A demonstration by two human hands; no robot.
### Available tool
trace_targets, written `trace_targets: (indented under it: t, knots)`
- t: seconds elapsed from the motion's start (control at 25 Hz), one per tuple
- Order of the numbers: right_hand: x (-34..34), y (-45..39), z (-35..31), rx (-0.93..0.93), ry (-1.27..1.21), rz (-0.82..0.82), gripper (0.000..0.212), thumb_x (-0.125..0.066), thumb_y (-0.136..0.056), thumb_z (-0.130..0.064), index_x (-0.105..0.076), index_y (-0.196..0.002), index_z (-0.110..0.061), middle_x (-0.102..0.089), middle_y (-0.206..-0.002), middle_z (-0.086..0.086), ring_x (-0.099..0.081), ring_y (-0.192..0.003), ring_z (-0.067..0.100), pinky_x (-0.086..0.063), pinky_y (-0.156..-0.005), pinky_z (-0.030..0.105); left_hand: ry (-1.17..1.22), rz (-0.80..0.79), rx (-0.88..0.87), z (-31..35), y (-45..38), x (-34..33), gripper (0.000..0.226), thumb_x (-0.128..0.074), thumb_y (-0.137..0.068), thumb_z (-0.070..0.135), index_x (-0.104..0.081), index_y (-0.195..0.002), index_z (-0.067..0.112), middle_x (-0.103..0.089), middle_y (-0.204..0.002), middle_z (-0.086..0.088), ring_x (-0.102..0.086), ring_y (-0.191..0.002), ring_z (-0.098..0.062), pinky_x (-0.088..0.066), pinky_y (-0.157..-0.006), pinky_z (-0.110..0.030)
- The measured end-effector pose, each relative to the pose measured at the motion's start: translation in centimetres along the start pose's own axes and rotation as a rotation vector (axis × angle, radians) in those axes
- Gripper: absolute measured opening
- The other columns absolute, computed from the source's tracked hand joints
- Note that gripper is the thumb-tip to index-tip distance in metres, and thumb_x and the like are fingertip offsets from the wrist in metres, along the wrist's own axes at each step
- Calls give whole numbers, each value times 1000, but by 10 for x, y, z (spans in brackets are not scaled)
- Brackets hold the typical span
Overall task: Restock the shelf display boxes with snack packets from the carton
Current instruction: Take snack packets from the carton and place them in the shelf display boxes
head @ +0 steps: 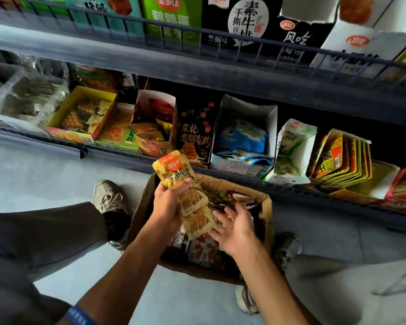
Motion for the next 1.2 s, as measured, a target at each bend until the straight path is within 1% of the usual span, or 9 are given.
trace_targets:
  t: [0.12,0.24,0.36,0.48,0.6,0.68,0.88,1.08,1.2]
  knots:
    - [-17,2,6,3,-216,-233,35,-40,-101,-46,-55,-108,-15,-59,-121,22,-60,-101,34,-47,-88,46,-135,-92,73,-14,4,-9,55,-76,-70,5,-59,-122,-1,-66,-116,-27,-67,-99,-40,-56,-85,-53]
    - [-1,-10,-9,116,-212,-180,37,-41,-102,-39,-64,-112,-11,-67,-117,19,-63,-104,34,-50,-85,44,-154,-142,139,-25,6,-8,53,-72,-70,7,-60,-121,-2,-65,-116,-25,-64,-101,-39,-55,-86,-49]
    - [46,-35,-11,305,588,269,19,-49,-100,-18,-66,-109,-18,-65,-125,11,-62,-102,24,-50,-75,27,-143,-74,181,-24,-5,18,42,-71,-78,7,-62,-119,3,-71,-112,-18,-68,-100,-34,-58,-80,-47]
    - [71,-64,5,392,1520,312,36,-55,-95,-16,-57,-130,-25,-47,-146,4,-47,-127,25,-46,-87,25,-192,15,252,-30,-16,45,51,-70,-76,5,-60,-125,5,-70,-115,-19,-71,-97,-34,-60,-65,-41]
    - [79,-81,17,385,1858,301,54,-59,-92,-35,-43,-144,-35,-23,-160,7,-28,-141,35,-34,-114,45,-272,62,275,-43,-23,52,47,-60,-81,-6,-58,-127,3,-71,-108,-19,-71,-82,-30,-60,-58,-35]
    - [79,-87,18,331,1934,272,46,-54,-94,-37,-47,-140,-35,-39,-151,9,-35,-137,35,-33,-113,47,-289,89,309,-50,-26,54,40,-55,-84,-8,-58,-122,3,-70,-100,-19,-70,-73,-27,-59,-57,-34]
    - [64,-75,8,425,1552,382,17,-59,-95,-19,-71,-106,-22,-64,-111,-4,-59,-109,18,-50,-85,26,-393,183,333,-57,-30,66,45,-71,-79,10,-59,-122,12,-70,-106,-19,-70,-92,-38,-56,-85,-51]
    - [49,-43,-3,171,583,-272,18,-63,-88,4,-69,-99,-10,-73,-101,8,-68,-101,26,-54,-91,44,-493,179,365,-64,-31,77,68,-83,-60,27,-61,-124,15,-72,-108,-18,-69,-98,-39,-52,-93,-60]
    - [46,-35,12,187,615,-257,20,-66,-87,2,-69,-100,-11,-74,-101,9,-70,-98,26,-56,-83,41,-396,110,371,-66,-23,68,62,-75,-78,39,-58,-132,12,-70,-116,-19,-68,-104,-40,-50,-97,-58]
Point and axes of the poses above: each hand's wrist, its own y-axis away from the middle knuckle, its own x-axis out of the back of the hand, z = x × y, the point moved 2 cm from there along -y, towards the middle knuckle
